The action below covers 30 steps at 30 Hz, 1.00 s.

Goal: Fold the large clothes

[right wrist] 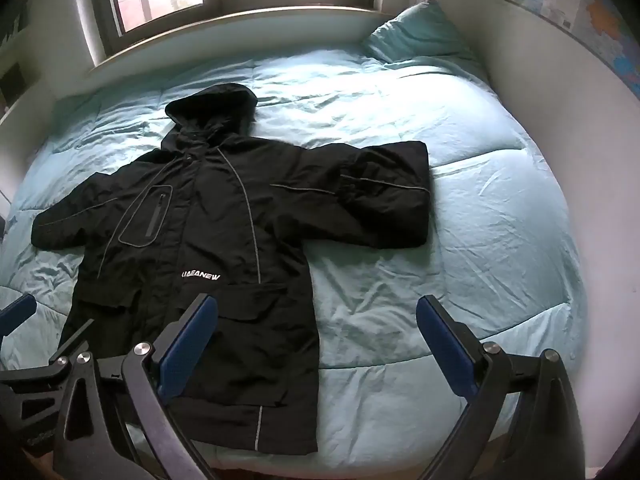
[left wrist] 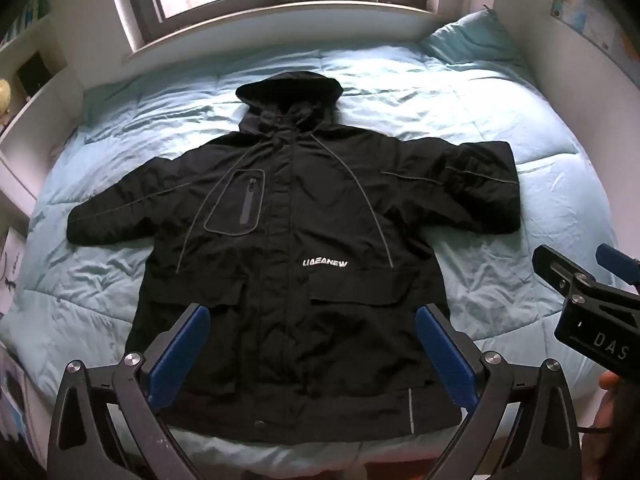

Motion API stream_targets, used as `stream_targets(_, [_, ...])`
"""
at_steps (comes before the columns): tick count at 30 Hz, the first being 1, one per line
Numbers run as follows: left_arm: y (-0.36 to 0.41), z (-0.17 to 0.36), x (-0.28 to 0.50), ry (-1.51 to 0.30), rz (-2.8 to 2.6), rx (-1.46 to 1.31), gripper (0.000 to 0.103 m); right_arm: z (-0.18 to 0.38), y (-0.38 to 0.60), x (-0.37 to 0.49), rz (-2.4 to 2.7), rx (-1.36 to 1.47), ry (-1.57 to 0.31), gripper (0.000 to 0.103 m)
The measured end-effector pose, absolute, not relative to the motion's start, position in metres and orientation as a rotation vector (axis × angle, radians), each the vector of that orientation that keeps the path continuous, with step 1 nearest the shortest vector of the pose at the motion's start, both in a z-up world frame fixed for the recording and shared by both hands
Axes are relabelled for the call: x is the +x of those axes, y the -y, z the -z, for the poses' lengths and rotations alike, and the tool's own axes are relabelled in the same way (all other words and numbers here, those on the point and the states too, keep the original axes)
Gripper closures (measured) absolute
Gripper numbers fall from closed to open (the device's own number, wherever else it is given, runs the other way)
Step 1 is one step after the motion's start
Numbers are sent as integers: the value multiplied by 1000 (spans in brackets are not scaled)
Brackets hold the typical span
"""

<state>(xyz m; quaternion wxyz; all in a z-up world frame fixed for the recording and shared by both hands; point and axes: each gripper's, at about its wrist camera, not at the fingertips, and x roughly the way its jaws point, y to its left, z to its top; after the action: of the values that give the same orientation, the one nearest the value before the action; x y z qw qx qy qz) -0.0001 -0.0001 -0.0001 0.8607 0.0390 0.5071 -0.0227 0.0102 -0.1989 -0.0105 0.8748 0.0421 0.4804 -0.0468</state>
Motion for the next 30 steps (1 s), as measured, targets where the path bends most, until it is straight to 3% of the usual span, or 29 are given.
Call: stream_targets(30, [-9,10,20,-1067,33,75,1,15,193,28,93,94,-1013,3])
